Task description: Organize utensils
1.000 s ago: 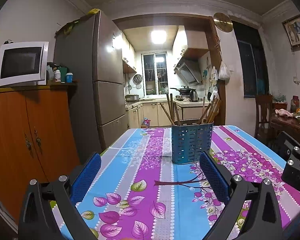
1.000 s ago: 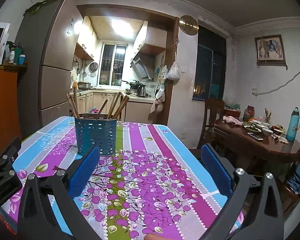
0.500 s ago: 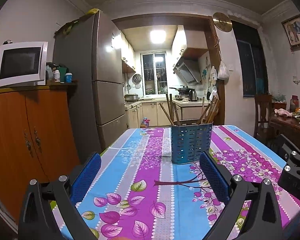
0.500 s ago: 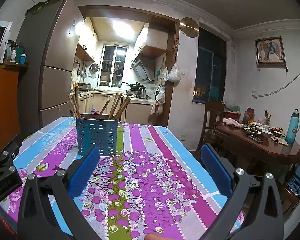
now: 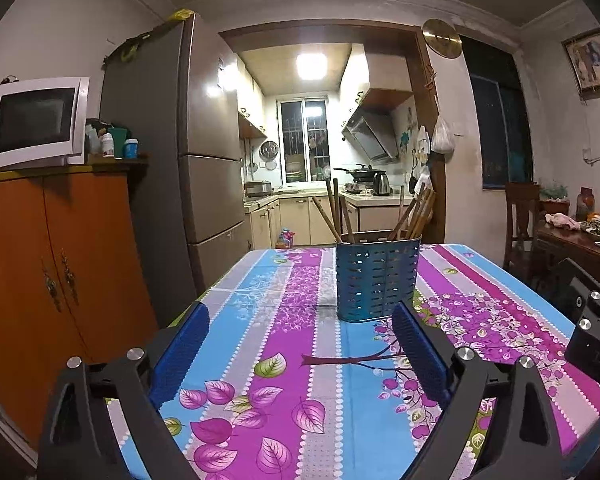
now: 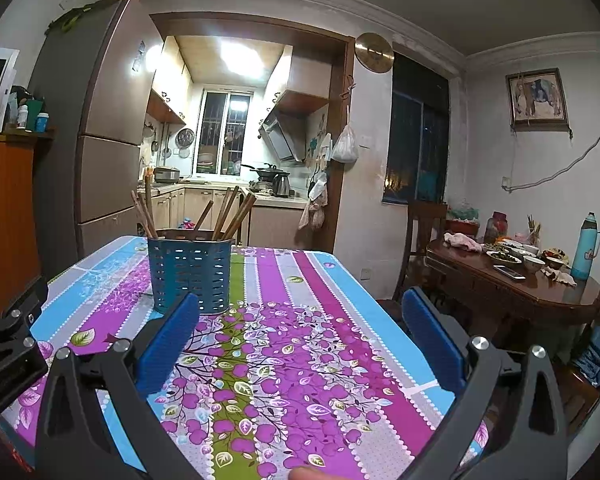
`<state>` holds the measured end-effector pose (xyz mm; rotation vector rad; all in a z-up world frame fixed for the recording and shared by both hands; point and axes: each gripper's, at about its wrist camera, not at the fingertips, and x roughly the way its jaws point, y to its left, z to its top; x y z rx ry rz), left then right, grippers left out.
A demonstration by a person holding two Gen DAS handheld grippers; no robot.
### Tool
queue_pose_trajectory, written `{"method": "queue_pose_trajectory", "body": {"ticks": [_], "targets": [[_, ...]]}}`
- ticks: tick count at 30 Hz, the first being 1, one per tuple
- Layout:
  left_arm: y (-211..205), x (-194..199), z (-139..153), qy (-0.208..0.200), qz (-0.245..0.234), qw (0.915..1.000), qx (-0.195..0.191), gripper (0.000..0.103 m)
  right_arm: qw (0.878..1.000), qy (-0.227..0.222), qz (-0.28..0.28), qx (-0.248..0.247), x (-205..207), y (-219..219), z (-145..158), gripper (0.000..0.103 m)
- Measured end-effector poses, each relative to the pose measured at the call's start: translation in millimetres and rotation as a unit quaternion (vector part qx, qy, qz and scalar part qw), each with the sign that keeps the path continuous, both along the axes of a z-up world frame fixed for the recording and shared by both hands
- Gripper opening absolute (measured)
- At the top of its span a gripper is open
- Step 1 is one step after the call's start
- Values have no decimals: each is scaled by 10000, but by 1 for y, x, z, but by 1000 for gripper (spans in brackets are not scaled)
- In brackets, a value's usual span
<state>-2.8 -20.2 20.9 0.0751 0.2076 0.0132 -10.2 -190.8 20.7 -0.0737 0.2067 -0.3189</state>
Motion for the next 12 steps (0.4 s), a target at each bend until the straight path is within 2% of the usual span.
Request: {"method": "queue_pose_trajectory", "body": {"ticks": [12], "targets": [[4, -1, 2, 80, -151, 9998, -114, 93, 10000, -26, -5, 16, -1, -1, 1, 98]]}}
